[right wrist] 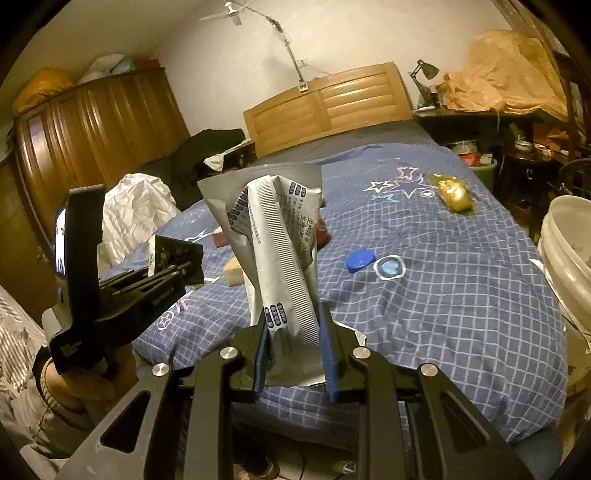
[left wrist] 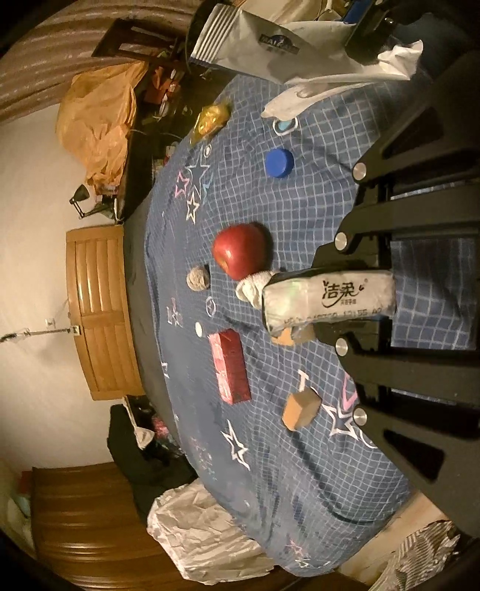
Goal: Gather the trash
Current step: 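Lift both held items and carry them toward the white bucket, then hold both items over the bucket and open both tools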
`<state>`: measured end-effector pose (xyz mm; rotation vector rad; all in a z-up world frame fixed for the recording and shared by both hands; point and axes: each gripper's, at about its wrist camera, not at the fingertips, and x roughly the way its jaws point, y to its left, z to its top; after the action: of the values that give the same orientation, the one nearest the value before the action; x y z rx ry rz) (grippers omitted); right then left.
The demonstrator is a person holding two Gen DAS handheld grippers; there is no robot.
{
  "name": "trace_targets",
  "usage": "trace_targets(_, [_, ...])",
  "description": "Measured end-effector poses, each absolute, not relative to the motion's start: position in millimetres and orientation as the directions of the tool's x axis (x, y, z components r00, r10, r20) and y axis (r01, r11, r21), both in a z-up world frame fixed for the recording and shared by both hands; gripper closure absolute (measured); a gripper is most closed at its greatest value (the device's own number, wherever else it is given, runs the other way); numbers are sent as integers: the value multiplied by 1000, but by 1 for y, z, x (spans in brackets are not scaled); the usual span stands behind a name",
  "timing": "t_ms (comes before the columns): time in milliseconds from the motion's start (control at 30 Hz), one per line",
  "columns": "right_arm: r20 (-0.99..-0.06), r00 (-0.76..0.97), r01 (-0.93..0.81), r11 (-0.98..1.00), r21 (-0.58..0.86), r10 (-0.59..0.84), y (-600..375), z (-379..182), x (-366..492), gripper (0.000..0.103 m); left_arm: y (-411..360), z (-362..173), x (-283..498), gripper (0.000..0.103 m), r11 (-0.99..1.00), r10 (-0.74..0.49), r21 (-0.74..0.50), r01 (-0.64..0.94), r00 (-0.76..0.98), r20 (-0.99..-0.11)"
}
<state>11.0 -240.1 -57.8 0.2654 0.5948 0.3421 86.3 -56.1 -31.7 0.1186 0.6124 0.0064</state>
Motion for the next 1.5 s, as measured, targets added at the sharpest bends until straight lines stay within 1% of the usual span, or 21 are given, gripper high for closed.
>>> trace_targets(400, [-432,857,-129,930,344,279,-297,-37,-7,77,-109,-10,89,91,983,-10,151,103,855,-519])
trace_targets(600, [-384,907,-42,943,330,175,-342,-18,-24,77,-151,2,95,91,974,-60,163,159,869,-491])
trace_targets(733, [-353,932,44,943,329,79,-385,-7,-38,77,-184,9,100,91,963,-104,172,209,872,-478])
trace_targets(933, [-328,943,162,936,314,-53,-446,5,-56,77,-241,20,112,91,940,-183,179,292,869,-459])
trace_targets(1100, [-337,929,255,924,286,-152,-498,11,-67,77,-295,21,119,91,906,-260,188,380,849,-461])
trace_targets(1233, [-355,905,336,906,259,-234,-546,14,-74,77,-340,19,126,91,864,-349,172,472,810,-472])
trace_targets(1333, [-371,890,374,889,263,-265,-578,14,-75,77,-375,17,135,91,823,-419,150,548,764,-491])
trace_targets(1500, [-399,871,411,872,267,-287,-615,14,-71,77,-429,5,147,91,765,-476,145,627,703,-529])
